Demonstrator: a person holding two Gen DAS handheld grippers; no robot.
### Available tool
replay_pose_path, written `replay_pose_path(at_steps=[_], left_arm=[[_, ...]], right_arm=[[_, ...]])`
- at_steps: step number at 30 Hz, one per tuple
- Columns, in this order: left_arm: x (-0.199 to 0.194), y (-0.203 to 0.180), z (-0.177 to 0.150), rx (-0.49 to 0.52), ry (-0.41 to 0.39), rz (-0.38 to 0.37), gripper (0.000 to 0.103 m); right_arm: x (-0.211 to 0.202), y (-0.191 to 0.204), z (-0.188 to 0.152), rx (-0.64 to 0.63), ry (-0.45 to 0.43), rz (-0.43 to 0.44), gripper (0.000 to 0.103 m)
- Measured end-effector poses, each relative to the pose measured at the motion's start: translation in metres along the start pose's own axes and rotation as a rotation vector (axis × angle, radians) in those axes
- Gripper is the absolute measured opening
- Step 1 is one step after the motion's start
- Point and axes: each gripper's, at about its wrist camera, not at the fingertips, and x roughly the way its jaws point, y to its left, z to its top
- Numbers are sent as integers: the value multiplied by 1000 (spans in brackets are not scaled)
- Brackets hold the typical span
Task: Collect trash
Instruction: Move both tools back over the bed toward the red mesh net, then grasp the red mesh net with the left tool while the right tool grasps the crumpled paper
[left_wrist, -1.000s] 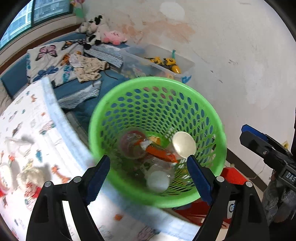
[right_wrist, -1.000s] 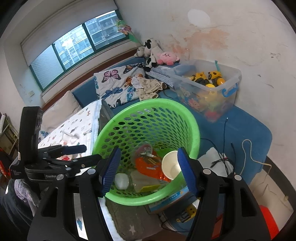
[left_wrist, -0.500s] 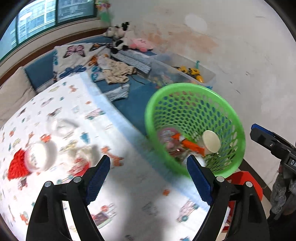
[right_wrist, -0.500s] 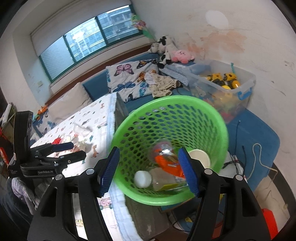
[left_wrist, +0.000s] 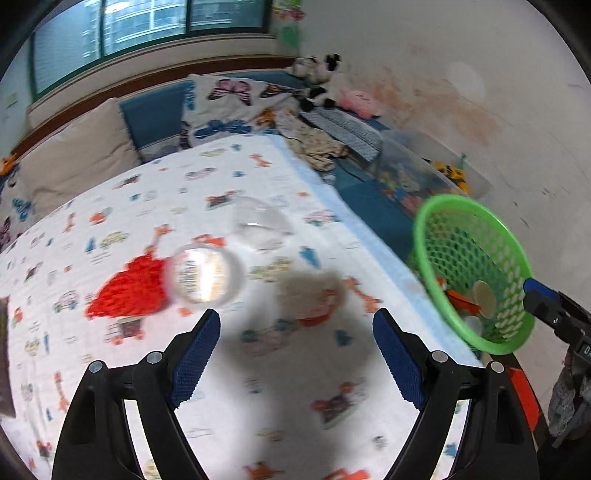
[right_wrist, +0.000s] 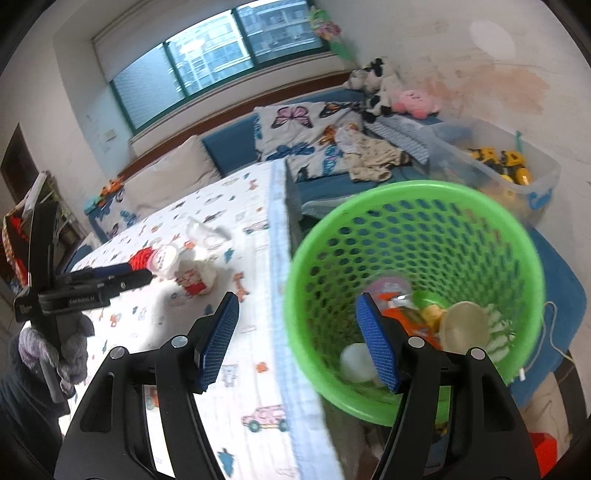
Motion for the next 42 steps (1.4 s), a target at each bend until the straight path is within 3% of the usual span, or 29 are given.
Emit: replay_pose_path(at_steps=[21,34,42], left_arm=[[4,106,-17,-44,37,156,82],[42,124,-2,83,103,174,82],[56,133,3,95,102,149,82]], right_arm=[[87,85,4,-142,127,101,66],[138,114,13,-178,185,103,66],[161,124,14,-184,210,100,66]])
